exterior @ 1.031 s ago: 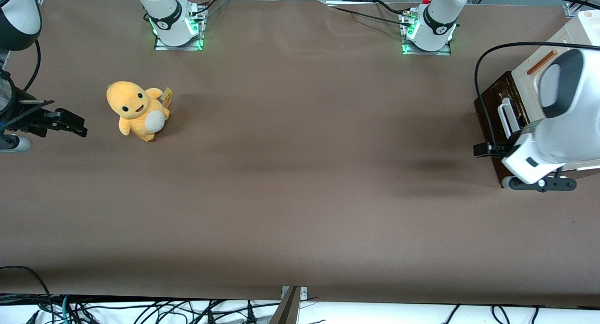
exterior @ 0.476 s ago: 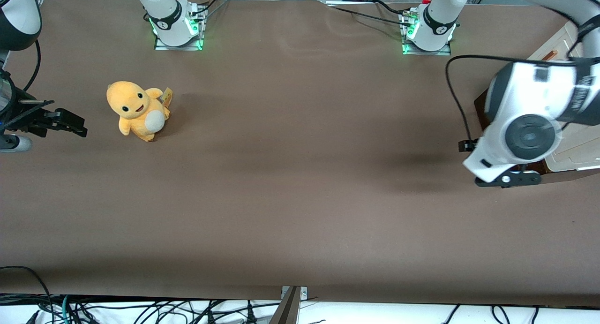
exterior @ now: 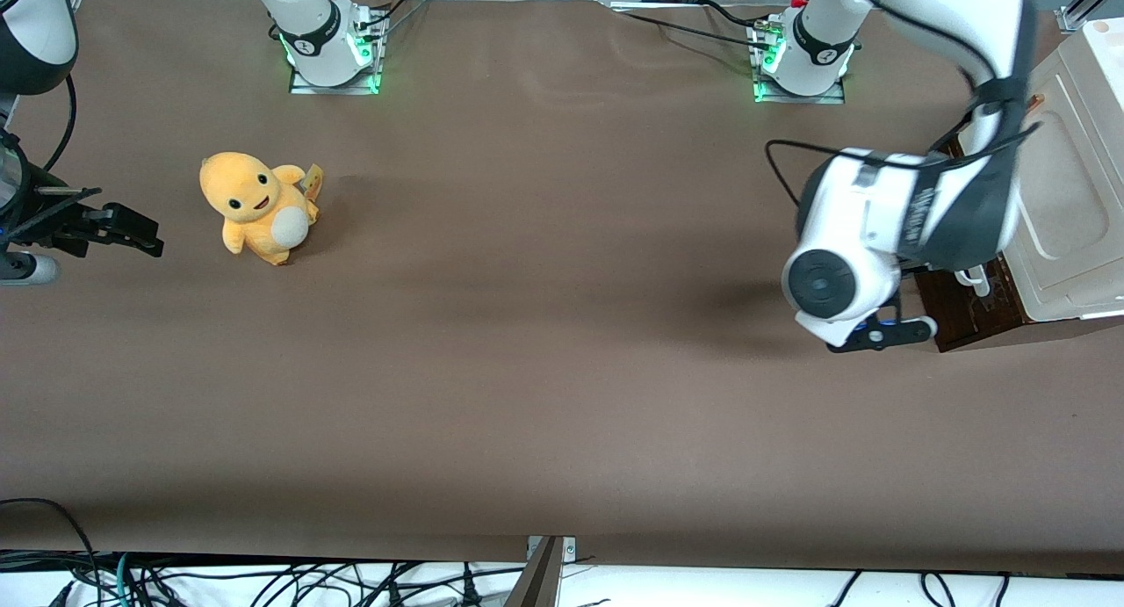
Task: Open lower drawer with left arm only
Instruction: 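Swing the left gripper out and around toward the drawer's white handle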
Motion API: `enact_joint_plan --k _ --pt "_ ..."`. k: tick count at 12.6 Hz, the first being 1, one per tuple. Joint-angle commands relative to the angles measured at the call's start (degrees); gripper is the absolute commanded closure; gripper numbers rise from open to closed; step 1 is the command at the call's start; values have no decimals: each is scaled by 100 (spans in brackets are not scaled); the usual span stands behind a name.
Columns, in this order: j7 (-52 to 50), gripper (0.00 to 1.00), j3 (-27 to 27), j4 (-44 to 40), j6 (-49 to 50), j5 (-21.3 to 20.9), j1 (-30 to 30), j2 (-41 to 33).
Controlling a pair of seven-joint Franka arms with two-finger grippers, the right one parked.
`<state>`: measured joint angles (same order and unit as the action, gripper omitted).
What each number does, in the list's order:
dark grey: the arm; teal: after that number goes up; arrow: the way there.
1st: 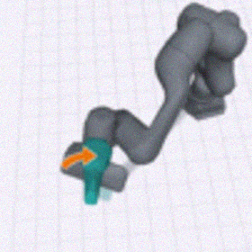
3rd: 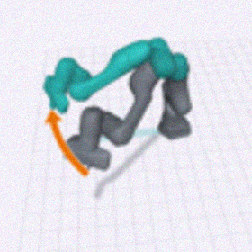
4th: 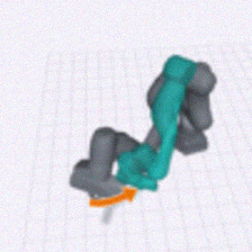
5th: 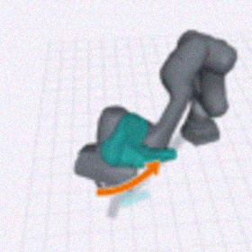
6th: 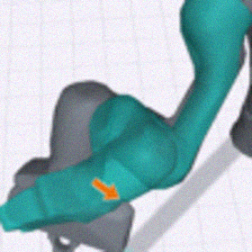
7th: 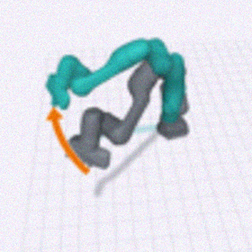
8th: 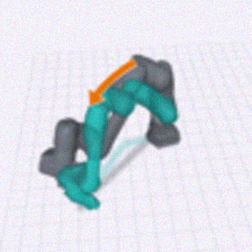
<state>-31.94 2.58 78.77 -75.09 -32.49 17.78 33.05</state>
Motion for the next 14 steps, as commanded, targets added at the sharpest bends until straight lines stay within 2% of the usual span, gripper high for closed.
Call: enact_joint_plan --k 1,6,14 --pt "-513 0 -38 -37 266 -547 226 376" --pt "-926 0 -38 463 364 -1311 420 658" --pt "-1789 0 -47 1465 443 -2191 420 966"
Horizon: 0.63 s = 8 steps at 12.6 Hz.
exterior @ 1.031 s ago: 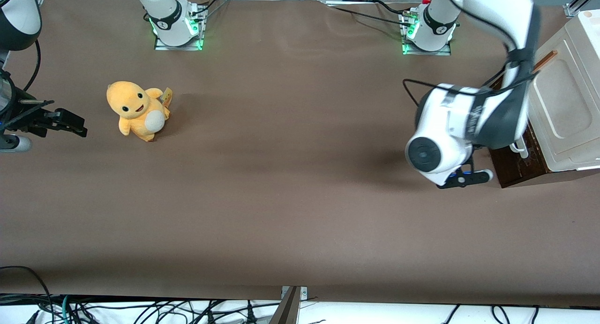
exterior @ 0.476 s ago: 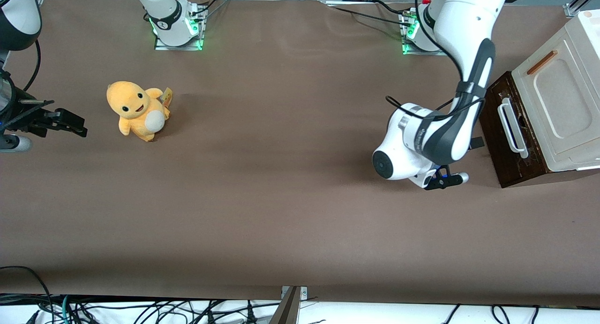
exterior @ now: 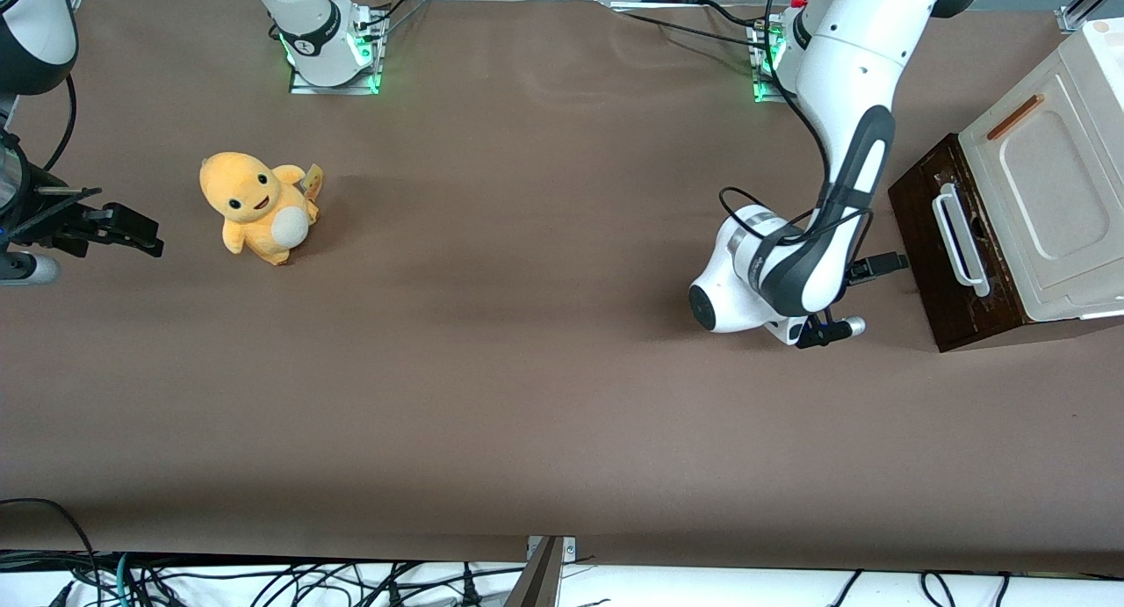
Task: Open lower drawer with left arm only
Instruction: 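Move the open left gripper in around the white bar handle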
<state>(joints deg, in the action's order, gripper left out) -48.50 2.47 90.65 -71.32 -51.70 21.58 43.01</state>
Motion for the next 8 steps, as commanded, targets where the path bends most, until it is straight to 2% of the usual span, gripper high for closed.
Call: enact_joint_plan --k 1,8 --pt "-134 0 -36 382 65 -322 4 -21" --pt "-424 0 -107 840 65 -762 -435 -12"
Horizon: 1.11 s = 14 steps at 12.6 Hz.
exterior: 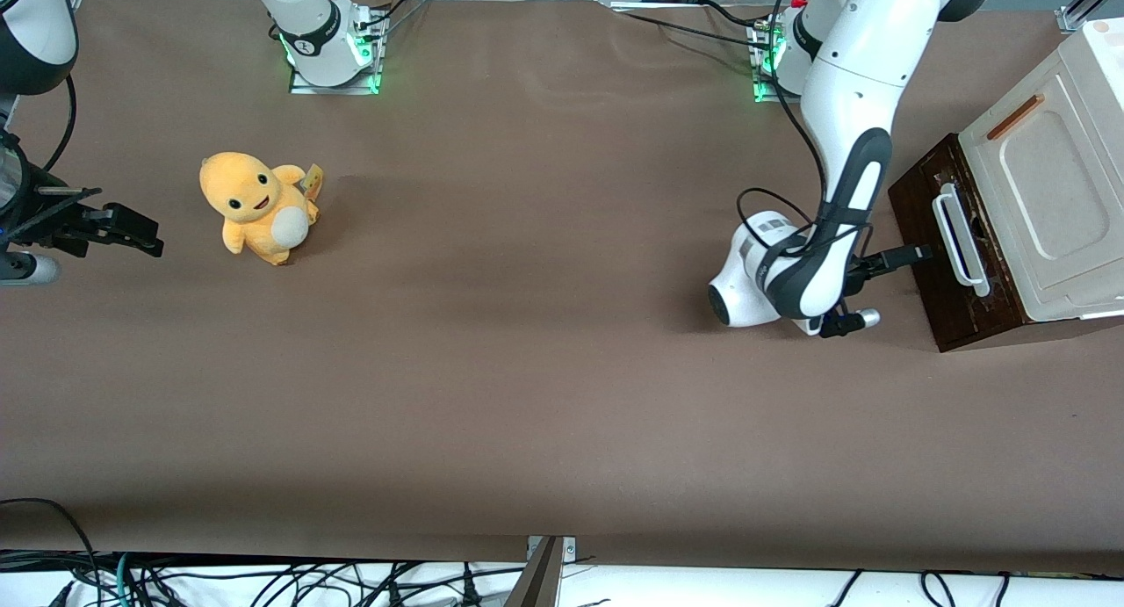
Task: Open lower drawer with left arm only
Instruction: 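Move the open left gripper in around the white bar handle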
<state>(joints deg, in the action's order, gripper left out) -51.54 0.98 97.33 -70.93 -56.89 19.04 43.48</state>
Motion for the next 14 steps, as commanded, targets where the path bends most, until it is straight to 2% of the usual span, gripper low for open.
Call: enact_joint_plan --k 1,11,13,14 --pt "-129 0 52 181 27 -322 -259 -50" --pt "-234 1 52 181 -35 -700 -638 143" --pt "-225 6 52 181 -44 -718 -708 134" --pt "-234 13 52 181 -70 -718 -726 134"
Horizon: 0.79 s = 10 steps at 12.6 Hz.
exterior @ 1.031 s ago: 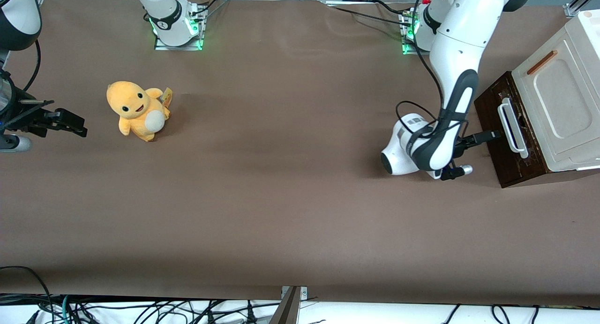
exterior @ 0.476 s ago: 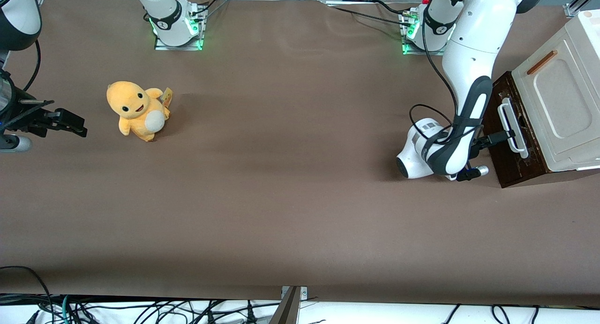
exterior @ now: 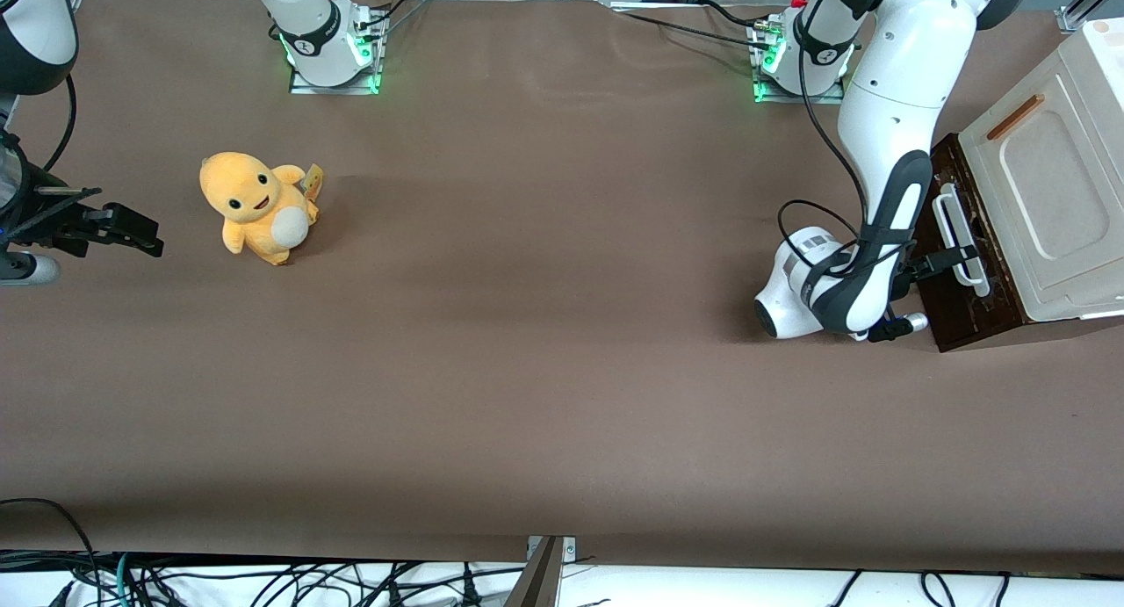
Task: Open lower drawer with left arm only
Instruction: 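Move the open left gripper in around the white bar handle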
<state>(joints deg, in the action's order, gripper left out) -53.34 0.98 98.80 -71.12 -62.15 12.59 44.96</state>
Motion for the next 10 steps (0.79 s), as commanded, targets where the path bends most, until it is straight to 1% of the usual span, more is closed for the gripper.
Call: enact_joint_plan --k 1,2,4,5,7,8,9,10 --pt "-54 22 52 25 -60 -192 -81 -5" --pt "-54 24 52 25 -94 -192 -81 -5" --pt "-54 37 60 -10 -104 -192 -81 30" --pt "-54 40 52 -19 -104 -183 -81 30" --pt "-54 52 52 -19 -112 -192 -90 39" --pt "-54 56 60 -37 -112 -192 -133 47" --pt "-54 63 52 -37 -121 -192 -143 65" --pt "-54 73 60 -37 -130 -192 -143 65"
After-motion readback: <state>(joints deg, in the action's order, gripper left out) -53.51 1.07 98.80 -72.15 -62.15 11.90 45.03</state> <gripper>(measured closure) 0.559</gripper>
